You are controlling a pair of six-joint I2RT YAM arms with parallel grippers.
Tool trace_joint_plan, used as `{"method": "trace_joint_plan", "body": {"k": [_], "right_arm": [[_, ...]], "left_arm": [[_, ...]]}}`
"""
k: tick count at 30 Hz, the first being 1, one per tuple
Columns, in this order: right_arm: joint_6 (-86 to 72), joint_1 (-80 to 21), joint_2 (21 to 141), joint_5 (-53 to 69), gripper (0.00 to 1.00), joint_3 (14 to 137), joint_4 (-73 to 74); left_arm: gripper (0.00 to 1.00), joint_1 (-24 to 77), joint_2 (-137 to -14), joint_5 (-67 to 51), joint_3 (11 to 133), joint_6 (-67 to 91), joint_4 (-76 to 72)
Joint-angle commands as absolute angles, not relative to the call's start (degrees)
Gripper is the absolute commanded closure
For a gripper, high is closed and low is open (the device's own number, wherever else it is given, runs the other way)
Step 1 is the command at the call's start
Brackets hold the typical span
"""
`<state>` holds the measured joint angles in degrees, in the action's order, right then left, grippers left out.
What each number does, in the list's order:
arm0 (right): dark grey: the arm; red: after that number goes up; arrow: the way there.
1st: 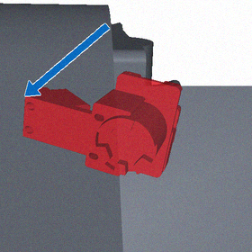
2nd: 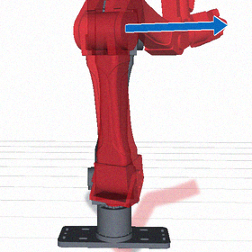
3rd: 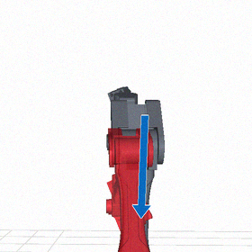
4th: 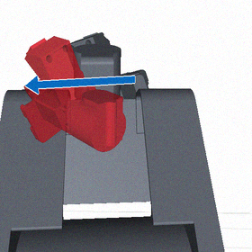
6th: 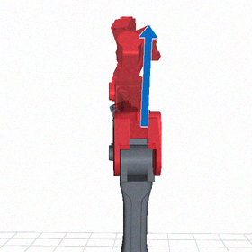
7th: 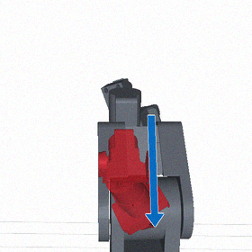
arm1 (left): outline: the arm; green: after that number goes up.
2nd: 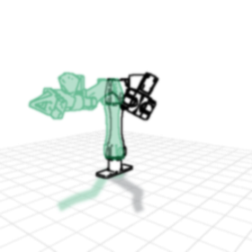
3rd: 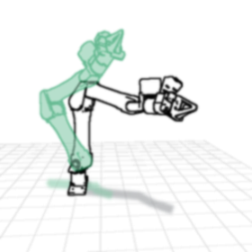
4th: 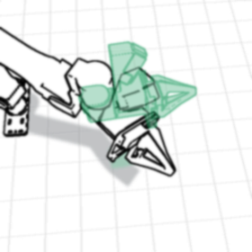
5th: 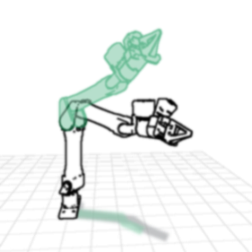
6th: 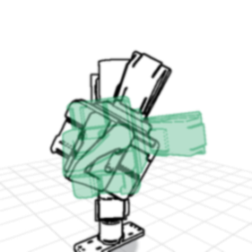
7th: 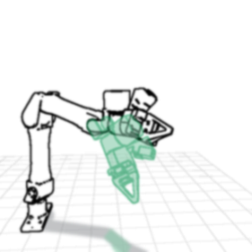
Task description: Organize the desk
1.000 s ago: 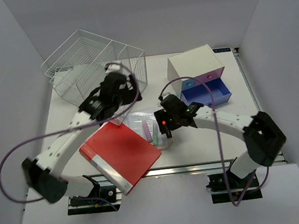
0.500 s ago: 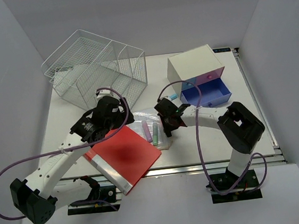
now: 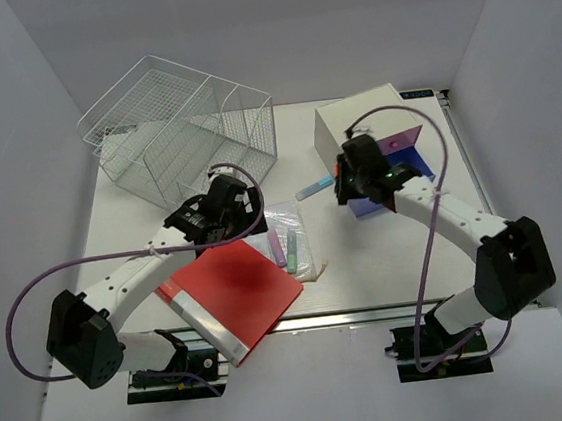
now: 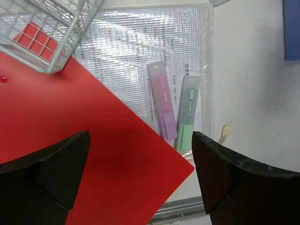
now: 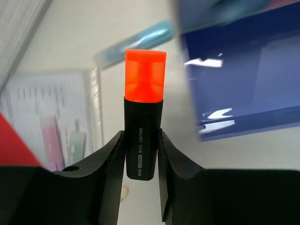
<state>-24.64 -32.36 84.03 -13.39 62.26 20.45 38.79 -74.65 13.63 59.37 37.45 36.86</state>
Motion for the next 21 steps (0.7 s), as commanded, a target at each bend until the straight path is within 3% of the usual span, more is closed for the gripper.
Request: {"method": "trace_joint_plan", "body": {"k": [1, 5, 8, 9, 11, 12, 14, 16, 18, 21], "right_arm": [[-23.6, -25.7, 82.4, -17.0, 0.94, 64.2, 23.5], [-28.4, -21.0, 85.4, -19.8, 0.91, 66.9, 25.8], [-31.3, -20.3, 88.4, -21.4, 0.77, 68.8, 25.8], [-32.1, -20.3, 89.2, -22.1, 0.64, 69.2, 25.5], [-33.2, -20.2, 91.3, -23.1, 0.55, 70.9, 26.1], [-33.7, -20.1, 91.8, -23.6, 0.42, 71.4, 26.9], [-34.0, -20.1, 92.3, -23.7, 0.27, 72.5, 27.8], [-33.6, -20.0, 90.8, -23.2, 0.23, 71.7, 27.4], [-33.3, -20.1, 89.0, -23.9, 0.11, 69.9, 27.3], [-32.9, -20.1, 82.2, -24.9, 0.11, 66.8, 26.5]], "left_arm": [[0.02, 38.8, -77.6, 11.5, 61.4, 38.0, 34.4], [0.02, 38.8, -83.0, 11.2, 63.6, 39.6, 34.4], [0.02, 38.8, -86.8, 11.1, 64.9, 40.5, 34.2], [0.02, 38.8, -87.8, 11.1, 65.4, 41.1, 34.3], [0.02, 38.8, -90.5, 11.2, 66.1, 41.7, 34.8], [0.02, 38.9, -91.2, 10.9, 66.4, 42.2, 35.0], [0.02, 38.9, -92.4, 10.4, 66.4, 42.5, 34.4], [0.03, 39.0, -93.7, 10.5, 66.4, 43.0, 34.1], [0.05, 39.5, -94.7, 11.2, 66.6, 43.4, 33.9], [0.09, 40.5, -96.3, 13.5, 67.6, 43.5, 34.4]]}}
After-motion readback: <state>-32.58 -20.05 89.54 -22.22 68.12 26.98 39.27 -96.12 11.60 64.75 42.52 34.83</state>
